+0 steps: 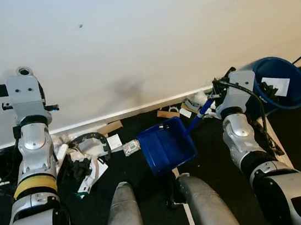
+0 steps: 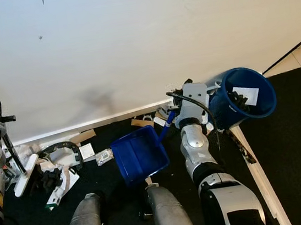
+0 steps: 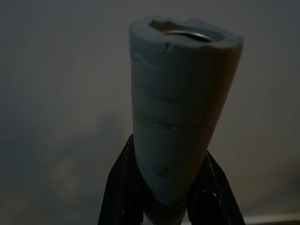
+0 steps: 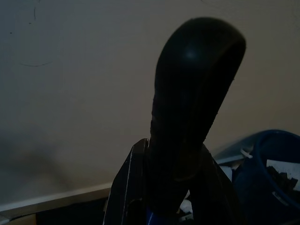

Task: Sweep floor

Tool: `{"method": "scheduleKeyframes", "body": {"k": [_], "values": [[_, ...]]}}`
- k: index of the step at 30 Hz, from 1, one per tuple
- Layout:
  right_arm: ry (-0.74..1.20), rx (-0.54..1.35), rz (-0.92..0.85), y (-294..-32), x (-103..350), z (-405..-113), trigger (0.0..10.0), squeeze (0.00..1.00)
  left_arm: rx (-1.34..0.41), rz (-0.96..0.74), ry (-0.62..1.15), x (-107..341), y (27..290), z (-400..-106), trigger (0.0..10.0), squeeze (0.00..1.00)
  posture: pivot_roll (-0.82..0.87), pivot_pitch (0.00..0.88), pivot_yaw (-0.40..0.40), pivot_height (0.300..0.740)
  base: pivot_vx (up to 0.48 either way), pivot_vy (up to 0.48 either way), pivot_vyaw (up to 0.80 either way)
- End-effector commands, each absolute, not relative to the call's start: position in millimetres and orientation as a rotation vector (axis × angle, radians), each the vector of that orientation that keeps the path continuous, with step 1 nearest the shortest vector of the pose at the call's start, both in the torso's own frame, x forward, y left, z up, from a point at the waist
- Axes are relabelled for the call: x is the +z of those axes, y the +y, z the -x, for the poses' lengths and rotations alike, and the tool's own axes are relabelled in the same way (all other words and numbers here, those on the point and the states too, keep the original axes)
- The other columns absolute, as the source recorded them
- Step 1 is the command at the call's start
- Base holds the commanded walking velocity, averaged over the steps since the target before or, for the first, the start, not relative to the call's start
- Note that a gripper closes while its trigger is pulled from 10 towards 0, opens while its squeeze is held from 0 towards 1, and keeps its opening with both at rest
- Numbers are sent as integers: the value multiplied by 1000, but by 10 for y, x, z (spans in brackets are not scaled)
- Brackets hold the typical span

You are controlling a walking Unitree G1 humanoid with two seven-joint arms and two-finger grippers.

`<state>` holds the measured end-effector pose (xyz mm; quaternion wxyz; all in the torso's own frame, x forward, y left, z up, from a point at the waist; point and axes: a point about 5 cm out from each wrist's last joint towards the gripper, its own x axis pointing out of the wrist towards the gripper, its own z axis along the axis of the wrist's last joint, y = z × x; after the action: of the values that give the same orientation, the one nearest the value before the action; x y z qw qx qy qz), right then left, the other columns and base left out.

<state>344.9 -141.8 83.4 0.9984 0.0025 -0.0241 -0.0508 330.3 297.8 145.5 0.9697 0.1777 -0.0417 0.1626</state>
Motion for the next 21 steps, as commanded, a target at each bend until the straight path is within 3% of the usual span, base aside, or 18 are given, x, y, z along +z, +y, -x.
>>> {"method": "scheduleKeyframes", "body": {"k": [1,7,8,13,18,19,21], "values": [[67,-116,81,-1485,596,-3336,10000,0,311,-353,64,1130,2951,-3228,10000,0,57,315,-177,740,0,0,0],[54,-91,78,-1355,641,-3367,10000,0,324,-297,73,1087,2820,-3291,10000,0,55,314,-178,740,0,0,0],[48,-87,80,-1313,652,-3371,10000,0,358,-156,70,1004,2555,-3352,10000,0,59,315,-178,740,0,0,0],[54,-104,85,-1327,647,-3371,10000,0,378,17,67,929,2190,-3403,10000,0,58,315,-177,740,0,0,0],[87,-162,97,-1514,602,-3354,10000,0,247,295,-12,1194,1204,-3572,10000,0,61,313,-172,740,0,0,0],[87,-162,97,-1514,602,-3354,10000,0,247,295,-12,1194,1204,-3572,10000,0,61,313,-172,740,0,0,0],[97,-173,105,-1582,579,-3337,10000,0,164,410,-27,1407,808,-3609,10000,0,61,313,-172,740,0,0,0]]}}
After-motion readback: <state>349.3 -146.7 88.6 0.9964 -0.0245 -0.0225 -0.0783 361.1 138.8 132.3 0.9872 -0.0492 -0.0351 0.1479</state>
